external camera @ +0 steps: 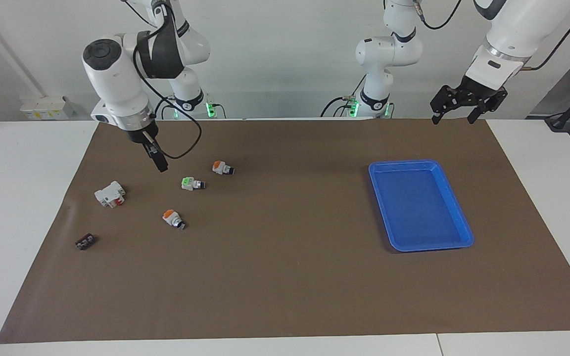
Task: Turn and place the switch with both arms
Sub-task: 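Reach the right gripper down to the orange-topped switch nearest the robot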
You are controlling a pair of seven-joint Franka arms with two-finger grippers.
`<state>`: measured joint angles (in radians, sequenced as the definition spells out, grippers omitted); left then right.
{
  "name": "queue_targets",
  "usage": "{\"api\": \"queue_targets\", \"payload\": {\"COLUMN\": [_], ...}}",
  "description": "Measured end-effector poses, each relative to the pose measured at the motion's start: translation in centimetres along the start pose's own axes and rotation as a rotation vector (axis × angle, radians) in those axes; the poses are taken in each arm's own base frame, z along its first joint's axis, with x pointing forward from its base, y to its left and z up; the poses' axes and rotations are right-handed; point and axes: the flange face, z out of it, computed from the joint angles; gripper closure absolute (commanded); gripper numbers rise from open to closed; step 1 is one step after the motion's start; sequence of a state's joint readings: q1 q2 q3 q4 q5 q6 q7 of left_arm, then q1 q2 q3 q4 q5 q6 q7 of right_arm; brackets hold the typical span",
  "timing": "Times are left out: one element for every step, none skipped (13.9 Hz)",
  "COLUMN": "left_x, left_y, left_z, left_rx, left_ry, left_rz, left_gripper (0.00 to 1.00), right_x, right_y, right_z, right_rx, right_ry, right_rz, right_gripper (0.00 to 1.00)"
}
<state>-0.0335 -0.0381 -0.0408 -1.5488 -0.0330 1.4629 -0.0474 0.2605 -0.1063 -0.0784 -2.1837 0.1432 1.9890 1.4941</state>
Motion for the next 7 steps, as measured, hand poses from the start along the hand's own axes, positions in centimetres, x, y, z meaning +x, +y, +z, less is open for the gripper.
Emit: {"api": "queue_targets", "payload": {"left_x": [0.0,0.0,0.0,0.0,0.0,0.0,0.0], "left_y": [-0.2,-0.4,-0.5,-0.6,-0.6,-0.6,-0.6], "left_z": [0.1,0.1,0.1,0.1,0.2,0.2,0.2], "left_rx": [0.000,0.000,-0.001,-0.001,-0.001,-0.001,-0.001], "left_ry": [-0.002,-0.003,-0.004,-0.004,-0.004,-0.004,-0.004], "left_rz": [-0.004,-0.008,-0.010,-0.011,-0.011,-0.011,-0.011], "left_gripper": [0.00,0.00,0.00,0.00,0.00,0.00,0.00], "right_x": [-1.0,-2.0,-3.0,-3.8,-4.1,-4.1,-3.8], "right_y": [0.2,0.5,0.9,1.4,2.0,2.6,3.1], "right_z": [1.6,3.0,4.6,6.2,7.6,8.8,9.9], "right_rx": [0.007,0.014,0.022,0.031,0.039,0.041,0.033], "right_ry": [-0.032,-0.053,-0.066,-0.072,-0.074,-0.081,-0.092], "right_rz": [0.049,0.083,0.111,0.137,0.162,0.189,0.210], "right_gripper": [0.00,0.00,0.00,0.00,0.00,0.00,0.00]}}
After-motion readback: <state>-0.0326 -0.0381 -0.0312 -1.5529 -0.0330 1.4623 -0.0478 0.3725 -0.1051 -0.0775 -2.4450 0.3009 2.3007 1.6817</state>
